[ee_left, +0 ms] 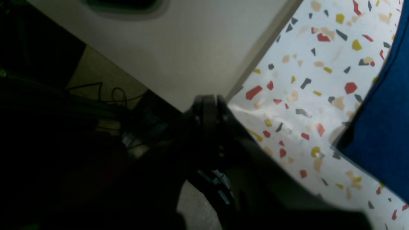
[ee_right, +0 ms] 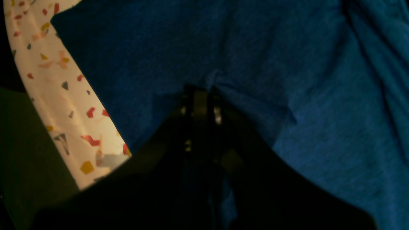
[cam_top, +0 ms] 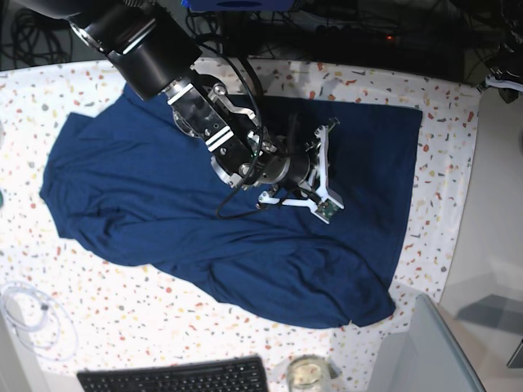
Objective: Layout the t-shirt on the table in an organized manner, then fold the t-shirt properly
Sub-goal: 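Reach the right gripper across the shirt and pull a fold flat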
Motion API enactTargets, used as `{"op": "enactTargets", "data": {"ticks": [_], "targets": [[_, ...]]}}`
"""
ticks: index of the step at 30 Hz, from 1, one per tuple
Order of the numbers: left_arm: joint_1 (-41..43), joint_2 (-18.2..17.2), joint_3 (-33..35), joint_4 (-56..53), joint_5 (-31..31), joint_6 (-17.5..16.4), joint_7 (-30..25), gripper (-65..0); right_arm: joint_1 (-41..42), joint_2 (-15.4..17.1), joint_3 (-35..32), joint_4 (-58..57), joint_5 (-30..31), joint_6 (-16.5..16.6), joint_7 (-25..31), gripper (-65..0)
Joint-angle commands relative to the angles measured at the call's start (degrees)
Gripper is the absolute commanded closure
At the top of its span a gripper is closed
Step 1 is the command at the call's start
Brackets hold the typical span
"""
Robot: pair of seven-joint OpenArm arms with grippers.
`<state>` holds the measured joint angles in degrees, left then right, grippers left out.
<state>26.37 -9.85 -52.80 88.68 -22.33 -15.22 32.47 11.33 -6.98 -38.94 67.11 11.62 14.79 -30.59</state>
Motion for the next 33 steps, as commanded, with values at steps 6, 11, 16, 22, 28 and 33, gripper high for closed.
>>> {"op": "enactTargets", "data": {"ticks": [6,11,16,22,28,33], "targets": [[0.4,-0.7,-0.3,0.8,0.0,0.1,-1.2,0.0,4.3,-1.1,-3.8,1.5,0.6,-1.5,1.5,0.0],[0.4,-0.7,-0.3,0.8,0.0,0.1,-1.2,0.0,5.2,-1.4,-4.0,1.6,0.6,-1.5,3.7,0.0],[0.2,-0.7,-0.3,0.8,0.0,0.1,-1.1,0.0,5.2,-1.4,-4.1,3.2,0.6,-1.5,6.4,0.0],[0.3,-1.0,2.9,0.8,0.0,0.1,-1.1,0.0,5.5,-1.5,-5.2,2.9,0.6,-1.5,13.2,-0.2],[-0.1,-0.8,4.1,0.8,0.0,0.1,-1.1,0.0,5.9,-1.5,-7.7,2.6,0.6,-1.6,14.0,-0.2],[-0.2,-0.8,4.0,0.8,0.0,0.1,-1.1,0.0,6.6,-1.5,-9.2,1.8,0.6,-2.7,18.5,-0.2]]}}
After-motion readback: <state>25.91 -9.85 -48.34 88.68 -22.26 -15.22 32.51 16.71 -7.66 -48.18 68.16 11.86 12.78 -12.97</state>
